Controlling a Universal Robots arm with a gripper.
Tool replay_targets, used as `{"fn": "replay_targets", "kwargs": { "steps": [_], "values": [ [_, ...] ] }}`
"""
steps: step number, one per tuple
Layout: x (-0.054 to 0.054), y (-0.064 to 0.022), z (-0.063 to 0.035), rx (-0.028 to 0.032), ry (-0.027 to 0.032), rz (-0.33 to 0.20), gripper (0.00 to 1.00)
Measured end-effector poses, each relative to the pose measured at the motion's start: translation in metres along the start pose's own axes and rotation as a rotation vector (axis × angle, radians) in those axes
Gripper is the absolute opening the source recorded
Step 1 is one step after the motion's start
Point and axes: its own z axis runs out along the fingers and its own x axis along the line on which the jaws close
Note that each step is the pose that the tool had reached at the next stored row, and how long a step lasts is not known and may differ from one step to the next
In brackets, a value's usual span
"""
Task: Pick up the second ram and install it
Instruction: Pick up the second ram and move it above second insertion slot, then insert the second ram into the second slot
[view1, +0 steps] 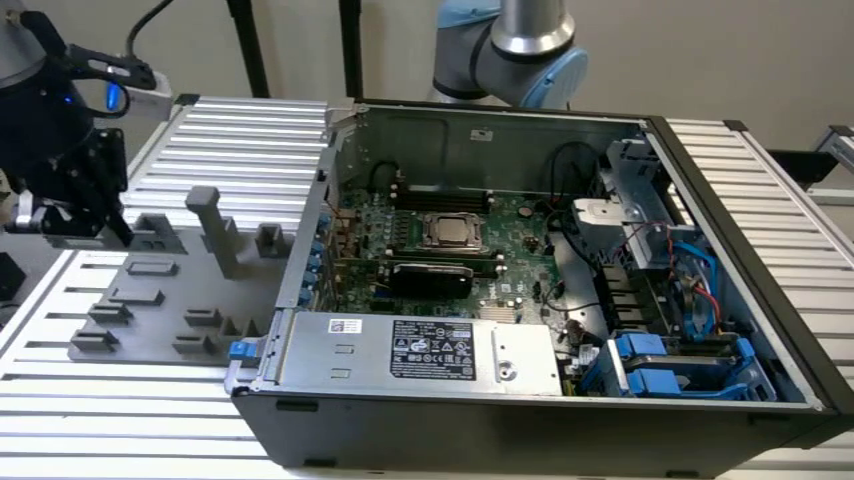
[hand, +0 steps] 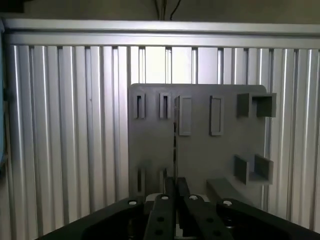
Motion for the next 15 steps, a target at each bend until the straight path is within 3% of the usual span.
{"fn": "replay_targets", "kwargs": {
  "steps": [8, 15],
  "values": [
    [-0.003, -0.0253, -0.0361, 0.0001, 0.0036, 0.0, 0.0],
    [-0.006, -0.0563, -0.0631, 0.0002, 0.0153, 0.0, 0.0]
  ]
}}
